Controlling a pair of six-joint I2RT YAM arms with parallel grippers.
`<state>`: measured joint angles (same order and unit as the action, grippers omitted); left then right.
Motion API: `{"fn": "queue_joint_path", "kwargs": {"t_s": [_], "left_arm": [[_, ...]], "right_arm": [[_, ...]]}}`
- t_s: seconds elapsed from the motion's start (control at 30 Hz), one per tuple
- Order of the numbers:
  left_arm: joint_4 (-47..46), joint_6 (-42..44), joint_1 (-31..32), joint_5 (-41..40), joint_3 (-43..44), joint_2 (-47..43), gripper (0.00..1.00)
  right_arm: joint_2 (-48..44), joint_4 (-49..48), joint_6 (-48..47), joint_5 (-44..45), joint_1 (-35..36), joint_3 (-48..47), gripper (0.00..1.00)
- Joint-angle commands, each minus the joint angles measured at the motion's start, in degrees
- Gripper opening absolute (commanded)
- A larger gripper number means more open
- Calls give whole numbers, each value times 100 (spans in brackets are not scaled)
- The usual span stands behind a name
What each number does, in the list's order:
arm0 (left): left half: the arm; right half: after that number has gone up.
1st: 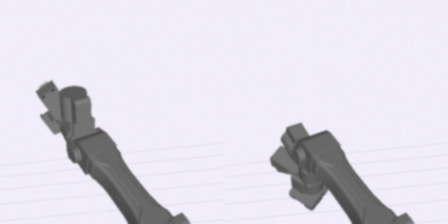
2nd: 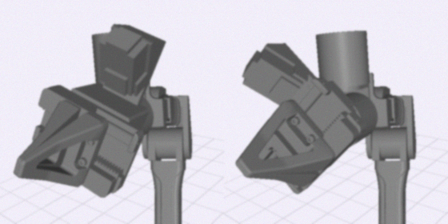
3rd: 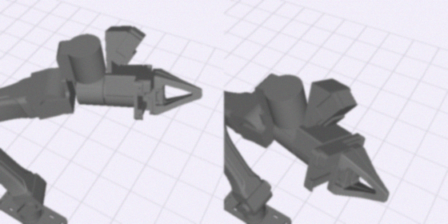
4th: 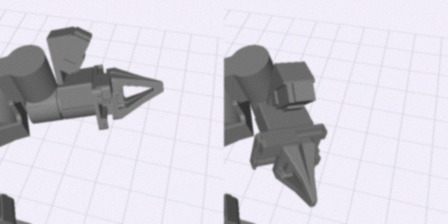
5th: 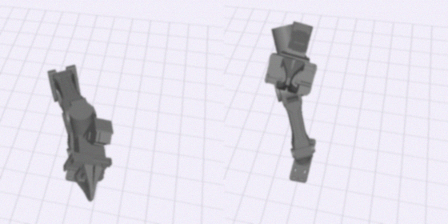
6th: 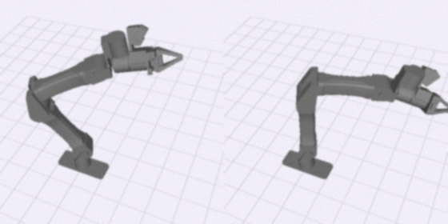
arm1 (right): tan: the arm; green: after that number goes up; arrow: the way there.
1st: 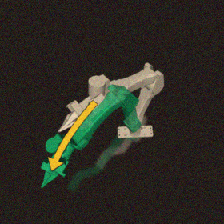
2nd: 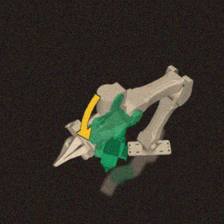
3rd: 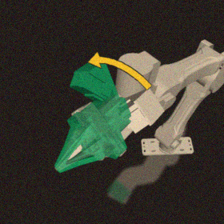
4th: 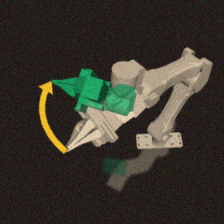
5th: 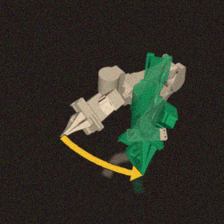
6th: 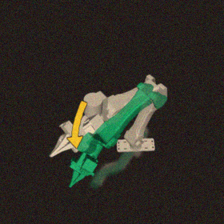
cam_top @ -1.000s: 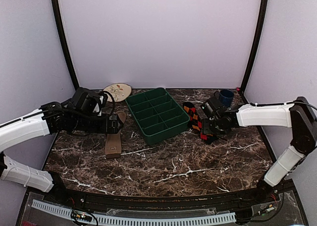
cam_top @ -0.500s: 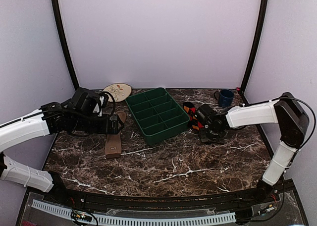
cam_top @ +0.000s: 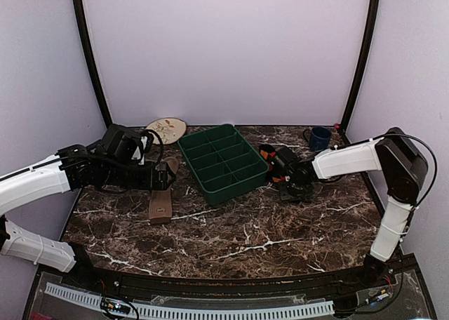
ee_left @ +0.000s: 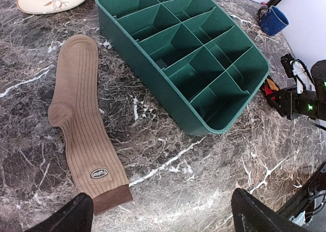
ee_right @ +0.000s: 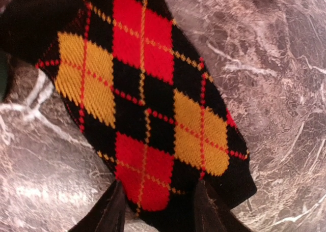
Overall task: Roll the socks
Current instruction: Pick up the sock from the center of the board, then move the storage box to the center of the board.
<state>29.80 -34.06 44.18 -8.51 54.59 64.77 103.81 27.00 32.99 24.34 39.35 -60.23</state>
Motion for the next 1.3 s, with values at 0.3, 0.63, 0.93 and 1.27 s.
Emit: {"fn": "queue_joint_path", "kwargs": {"t_s": [0.3, 0.63, 0.93, 1.27], "left_arm": [[-108, 474, -58, -64, 166, 527, 99], [-192, 1220, -81, -183, 1106, 1880, 99], [-293, 1336, -136, 33, 1739, 2757, 99], [-19, 1148, -213, -265, 2559, 3812, 93]], "right_arm": [[-9, -7, 228, -802, -120, 233, 2], [-1000, -22, 715, -1353, -98, 803, 0], [-2089, -2, 1658, -1542, 485, 1556, 0], [-2721, 5, 3014, -1249, 1749, 2087, 0]]}}
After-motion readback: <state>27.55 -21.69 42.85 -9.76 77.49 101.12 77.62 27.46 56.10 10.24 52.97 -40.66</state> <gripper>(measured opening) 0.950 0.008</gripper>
